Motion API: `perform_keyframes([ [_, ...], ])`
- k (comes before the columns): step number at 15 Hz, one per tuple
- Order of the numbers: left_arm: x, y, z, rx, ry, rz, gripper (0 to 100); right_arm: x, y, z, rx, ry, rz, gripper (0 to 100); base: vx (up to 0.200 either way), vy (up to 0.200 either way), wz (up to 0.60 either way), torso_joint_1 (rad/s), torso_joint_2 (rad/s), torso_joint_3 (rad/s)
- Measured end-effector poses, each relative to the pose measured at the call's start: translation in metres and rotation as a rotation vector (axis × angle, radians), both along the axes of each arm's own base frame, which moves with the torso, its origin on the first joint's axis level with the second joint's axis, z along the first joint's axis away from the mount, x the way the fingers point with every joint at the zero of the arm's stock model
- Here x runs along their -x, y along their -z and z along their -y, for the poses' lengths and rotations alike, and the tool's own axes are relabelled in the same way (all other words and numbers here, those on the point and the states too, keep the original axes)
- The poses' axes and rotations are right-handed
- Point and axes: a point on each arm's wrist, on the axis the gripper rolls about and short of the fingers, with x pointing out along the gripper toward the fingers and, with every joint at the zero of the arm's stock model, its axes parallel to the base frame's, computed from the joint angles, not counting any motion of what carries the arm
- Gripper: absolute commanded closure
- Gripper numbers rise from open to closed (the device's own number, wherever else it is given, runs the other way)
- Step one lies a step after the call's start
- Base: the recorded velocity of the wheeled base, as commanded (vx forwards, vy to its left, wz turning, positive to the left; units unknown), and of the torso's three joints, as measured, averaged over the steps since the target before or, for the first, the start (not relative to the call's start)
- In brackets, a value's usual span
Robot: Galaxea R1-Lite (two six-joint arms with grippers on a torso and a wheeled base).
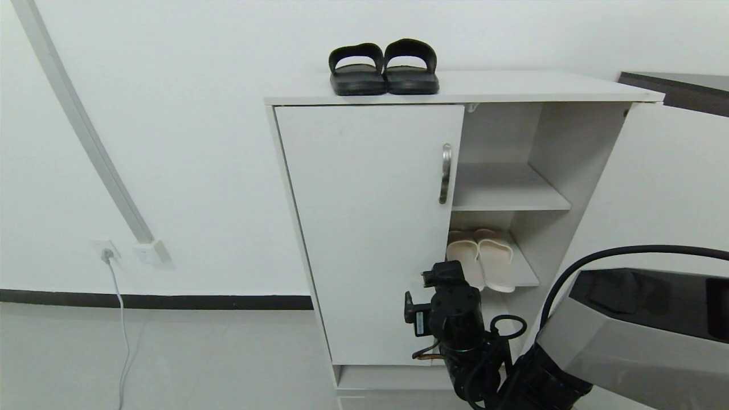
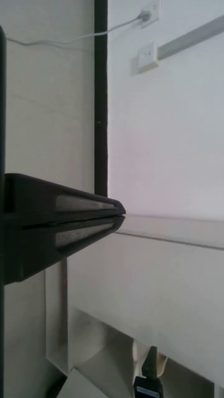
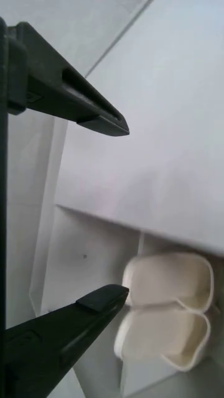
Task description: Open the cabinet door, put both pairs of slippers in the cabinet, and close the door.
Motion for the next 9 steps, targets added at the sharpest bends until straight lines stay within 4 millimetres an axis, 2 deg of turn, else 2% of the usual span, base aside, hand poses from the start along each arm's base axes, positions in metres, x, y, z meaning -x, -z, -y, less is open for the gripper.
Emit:
perform_keyframes([
  [5, 0.0, 0.0, 0.0, 0.0, 0.0, 0.0, 100, 0.0007, 0.0014, 0.001, 0.005, 0.0, -0.004, 0, 0.0, 0.2, 0.0, 0.003, 0.0, 0.003],
  [9, 0.0, 0.0, -0.0001, 0.004, -0.001, 0.0, 100, 0.0026, 0.0021, 0.0015, -0.004, -0.01, 0.001, 0, 0.0, 0.0, 0.0, 0.0, 0.0, 0.0],
])
